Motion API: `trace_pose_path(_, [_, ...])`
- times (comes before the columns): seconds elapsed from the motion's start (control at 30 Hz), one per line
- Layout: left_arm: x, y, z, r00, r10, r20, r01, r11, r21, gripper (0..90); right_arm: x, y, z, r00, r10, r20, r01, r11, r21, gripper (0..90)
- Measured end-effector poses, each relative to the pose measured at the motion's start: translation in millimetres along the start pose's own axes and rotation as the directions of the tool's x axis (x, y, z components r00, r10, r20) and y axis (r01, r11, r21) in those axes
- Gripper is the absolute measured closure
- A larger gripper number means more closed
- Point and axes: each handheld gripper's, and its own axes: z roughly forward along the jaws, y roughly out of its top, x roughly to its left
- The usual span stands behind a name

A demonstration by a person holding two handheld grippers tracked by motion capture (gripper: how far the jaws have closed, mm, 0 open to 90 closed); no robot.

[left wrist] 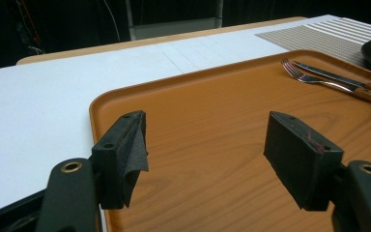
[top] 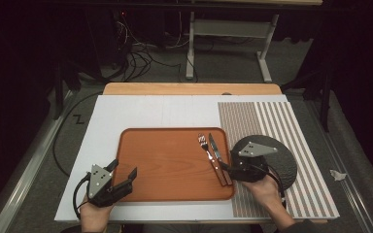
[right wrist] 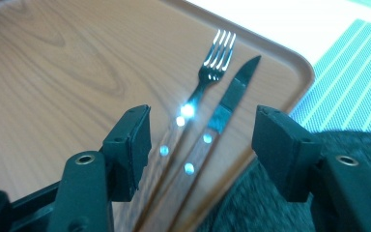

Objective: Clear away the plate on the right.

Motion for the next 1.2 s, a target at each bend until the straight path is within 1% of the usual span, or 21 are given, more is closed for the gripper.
trace_pose_path(0.03, [-0.1,0.0,-0.2,1.0,0.001,0.0,-0.001,1.0,0.0,31.7,-0.8,-2.2,-2.8,1.0,0.003,0.0,-0.003,1.0,0.0,41.8])
trace_pose_path(0.07, [-0.3,-0.1,-0.7,1.0,-0.001,0.0,0.001,1.0,-0.002,31.7,-1.2,-5.0,-6.7,1.0,-0.002,0.0,0.002,1.0,-0.014,42.4])
trace_pose_path(0.1, [-0.4,-0.2,-1.1,1.0,-0.001,-0.002,0.001,1.0,-0.003,31.7,-0.9,-8.7,-12.4,1.0,-0.009,0.002,0.009,0.999,-0.04,42.1])
trace_pose_path(0.13, [-0.2,-0.5,-1.7,1.0,-0.002,-0.004,0.002,1.0,-0.004,31.7,-1.2,-10.7,-15.5,0.9999,-0.016,0.001,0.016,0.999,-0.051,42.0])
trace_pose_path(0.2, [0.2,-0.6,-2.1,1.0,-0.006,-0.007,0.005,1.0,-0.004,31.7,-2.5,-16.2,-23.5,0.9998,-0.017,-0.001,0.017,0.998,-0.057,42.0])
trace_pose_path(0.3, [-0.6,-0.3,-1.7,0.9999,-0.003,-0.01,0.003,1.0,-0.004,31.7,-7.3,-27.5,-34.0,1.0,-0.001,-0.007,0.001,0.998,-0.066,41.6])
trace_pose_path(0.37, [-1.4,-0.3,-1.4,0.9999,0.002,-0.011,-0.002,1.0,-0.001,31.7,-9.9,-32.7,-39.2,1.0,-0.001,0.002,0.002,0.997,-0.075,41.4])
trace_pose_path(0.43, [-2.1,-0.4,-1.3,0.9999,0.007,-0.011,-0.007,1.0,0.003,31.7,-13.3,-38.3,-44.5,0.9999,0.015,-0.002,-0.015,0.996,-0.09,41.4])
trace_pose_path(0.6, [-2.7,-0.3,-2.0,0.9999,0.01,-0.013,-0.01,0.9999,0.002,31.7,-16.9,-45.7,-49.5,0.9997,0.025,0.003,-0.025,0.996,-0.091,41.0])
trace_pose_path(0.7, [-3.0,-0.3,-2.3,0.9999,0.011,-0.012,-0.011,0.9999,-0.002,31.7,-17.7,-47.3,-52.7,0.9996,0.025,0.01,-0.024,0.995,-0.1,40.6])
trace_pose_path(0.83, [-2.6,-0.4,-2.2,0.9999,0.01,-0.01,-0.01,0.9999,-0.001,31.6,-18.1,-51.4,-56.4,0.9997,0.018,0.019,-0.016,0.995,-0.095,40.9])
trace_pose_path(0.93, [-2.4,-0.3,-2.0,0.9999,0.009,-0.009,-0.009,1.0,0.0,31.6,-20.9,-54.9,-60.6,0.9992,0.037,0.014,-0.035,0.994,-0.103,41.4])
trace_pose_path(0.97, [-2.6,-0.2,-1.9,0.9999,0.01,-0.009,-0.01,0.9999,0.0,31.6,-21.4,-56.3,-62.3,0.9989,0.042,0.019,-0.04,0.994,-0.106,41.7])
trace_pose_path(1.13, [-3.0,-0.1,-2.2,0.9999,0.011,-0.011,-0.011,0.9999,0.0,31.6,-24.3,-63.1,-68.2,0.9987,0.046,0.022,-0.044,0.994,-0.105,41.3])
trace_pose_path(1.2, [-2.9,-0.2,-2.1,0.9999,0.011,-0.012,-0.011,0.9999,0.0,31.6,-25.3,-66.0,-70.6,0.9984,0.046,0.032,-0.043,0.994,-0.102,41.1])
